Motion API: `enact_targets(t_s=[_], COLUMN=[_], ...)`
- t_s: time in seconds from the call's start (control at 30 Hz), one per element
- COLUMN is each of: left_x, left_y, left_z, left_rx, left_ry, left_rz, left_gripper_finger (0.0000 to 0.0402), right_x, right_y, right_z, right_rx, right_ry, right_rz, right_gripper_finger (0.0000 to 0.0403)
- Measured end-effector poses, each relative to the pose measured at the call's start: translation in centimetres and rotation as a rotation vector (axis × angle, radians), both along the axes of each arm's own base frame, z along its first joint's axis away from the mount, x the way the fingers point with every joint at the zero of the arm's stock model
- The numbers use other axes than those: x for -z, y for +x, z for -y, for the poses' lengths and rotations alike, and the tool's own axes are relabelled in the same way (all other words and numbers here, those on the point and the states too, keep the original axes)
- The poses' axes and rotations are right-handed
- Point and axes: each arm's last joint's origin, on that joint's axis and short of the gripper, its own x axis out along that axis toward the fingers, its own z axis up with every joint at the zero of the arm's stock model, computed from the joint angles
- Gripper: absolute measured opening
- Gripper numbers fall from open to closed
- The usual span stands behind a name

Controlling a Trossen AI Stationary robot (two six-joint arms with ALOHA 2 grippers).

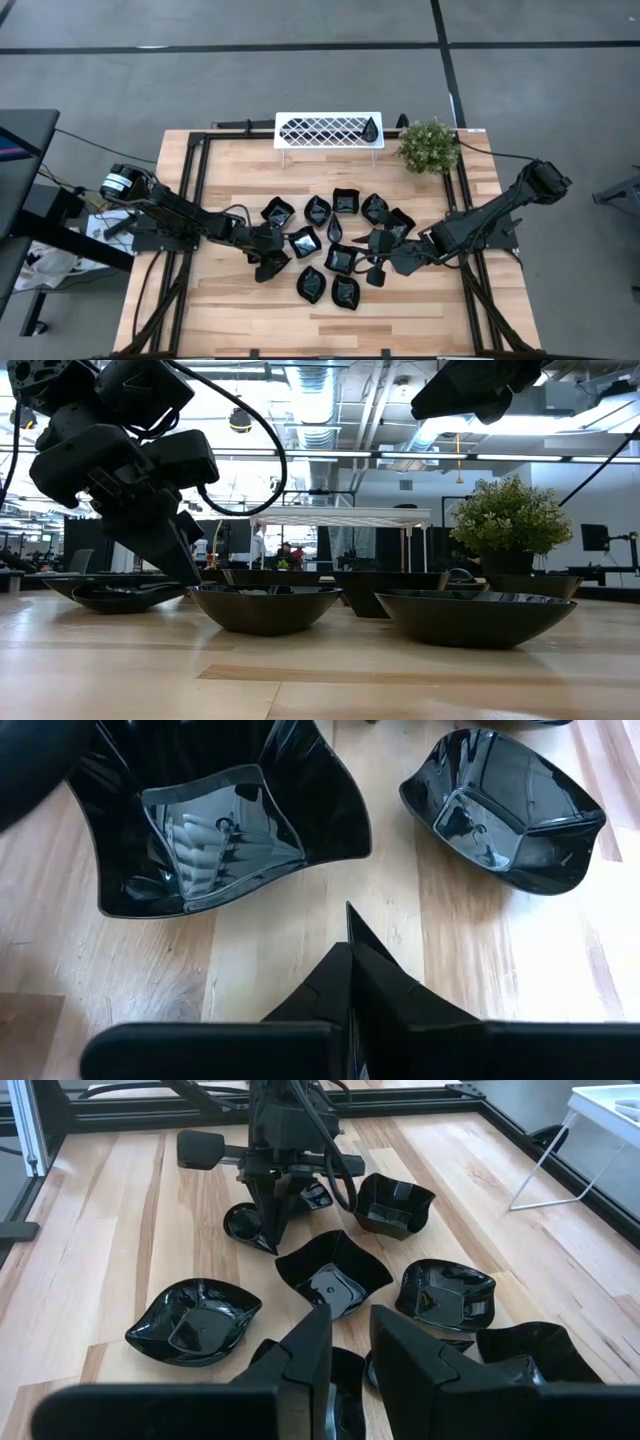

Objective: Pick & Place Mini shaped plates
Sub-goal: Stack the drop shaped plate on top of the drop shaped plate on the shelf

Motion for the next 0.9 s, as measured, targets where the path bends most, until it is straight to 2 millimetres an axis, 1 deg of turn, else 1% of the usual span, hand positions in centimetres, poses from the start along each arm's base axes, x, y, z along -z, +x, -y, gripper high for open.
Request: enact_targets(t_s=[0.1, 0.2, 0.43, 0.53, 0.67, 0.77, 0.9], left_x=[-0.4, -1.2, -4.4, -5.9, -7.8, -9.2, -11.5], left_y=[0.0, 0.1, -0.1, -0.2, -0.2, -0.1, 0.2], left_z=[0.0, 0.0, 0.1, 0.0, -0.2, -0.6, -1.5], left_rx=[0.000, 0.003, 0.048, 0.064, 0.042, 0.017, -0.024], left_ry=[-0.004, -0.013, -0.017, -0.013, 0.035, 0.091, 0.182], left_rz=[0.015, 0.051, 0.195, 0.273, 0.391, 0.501, 0.687], left_gripper_finger=[0.0012, 0.0008, 0.0012, 0.0011, 0.0008, 0.0010, 0.0016], right_x=[0.0, 0.0, 0.0, 0.0, 0.0, 0.1, 0.0], right_y=[0.0, 0.0, 0.0, 0.0, 0.0, 0.1, 0.0], right_z=[0.0, 0.0, 0.0, 0.0, 0.0, 0.0, 0.2], right_rx=[0.000, 0.000, 0.000, 0.000, 0.000, 0.015, 0.064], right_ry=[0.000, 0.000, -0.001, -0.001, -0.001, -0.015, -0.070], right_rz=[0.000, 0.000, 0.000, -0.001, 0.000, 0.001, 0.014], right_gripper_finger=[0.0068, 0.0068, 0.0068, 0.0068, 0.0068, 0.0068, 0.0068])
